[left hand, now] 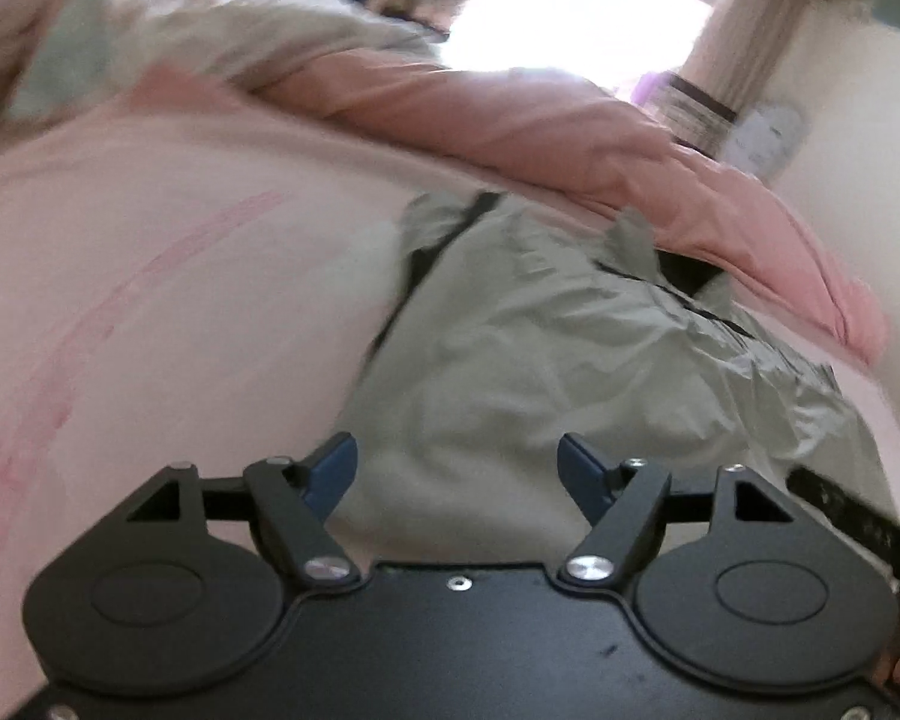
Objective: Fold large clothes
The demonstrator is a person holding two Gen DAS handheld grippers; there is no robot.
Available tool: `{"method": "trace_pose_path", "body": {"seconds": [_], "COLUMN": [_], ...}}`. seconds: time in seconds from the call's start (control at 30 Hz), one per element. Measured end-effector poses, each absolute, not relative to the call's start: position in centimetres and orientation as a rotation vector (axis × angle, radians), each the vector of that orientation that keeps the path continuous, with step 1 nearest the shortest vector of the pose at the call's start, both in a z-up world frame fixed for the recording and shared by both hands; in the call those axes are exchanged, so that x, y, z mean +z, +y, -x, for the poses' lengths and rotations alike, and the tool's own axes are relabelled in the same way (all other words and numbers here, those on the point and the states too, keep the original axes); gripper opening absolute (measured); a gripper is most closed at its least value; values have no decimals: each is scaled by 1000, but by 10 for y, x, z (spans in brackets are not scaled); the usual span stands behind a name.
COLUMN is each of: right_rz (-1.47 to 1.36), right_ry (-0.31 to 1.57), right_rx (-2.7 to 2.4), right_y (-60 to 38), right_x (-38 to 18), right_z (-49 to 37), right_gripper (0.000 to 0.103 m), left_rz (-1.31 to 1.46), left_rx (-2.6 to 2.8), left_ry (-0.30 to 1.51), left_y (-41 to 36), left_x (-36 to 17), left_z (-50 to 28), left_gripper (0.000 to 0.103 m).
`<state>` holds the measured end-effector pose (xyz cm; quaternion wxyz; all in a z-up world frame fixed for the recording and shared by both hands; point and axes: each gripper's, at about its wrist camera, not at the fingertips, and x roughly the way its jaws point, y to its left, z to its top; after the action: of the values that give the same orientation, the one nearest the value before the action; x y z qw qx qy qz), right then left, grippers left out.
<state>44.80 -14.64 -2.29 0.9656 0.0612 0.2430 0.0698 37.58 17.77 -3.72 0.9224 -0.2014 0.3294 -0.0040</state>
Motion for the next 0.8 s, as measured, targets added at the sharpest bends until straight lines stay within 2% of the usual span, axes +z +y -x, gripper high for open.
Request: {"method": "trace_pose_path", "body": {"seconds": [0.33, 0.7, 0.8], "right_rz": [-72, -108, -116], "right_ry": [512, 520, 520], "right_rx": [124, 152, 158], "right_y": [-140, -147, -148], "right_x": [-44, -47, -48], "right_z": [-437, -439, -440], "right_gripper": [39, 41, 42], "left_rz": [745, 912, 876], "left_rx": [-27, 28, 49], "left_ry": [708, 504, 457], "left_y": [177, 183, 176], "left_x": [-74, -91, -90], "left_z": [-354, -351, -357], "left_gripper": [74, 78, 80]}}
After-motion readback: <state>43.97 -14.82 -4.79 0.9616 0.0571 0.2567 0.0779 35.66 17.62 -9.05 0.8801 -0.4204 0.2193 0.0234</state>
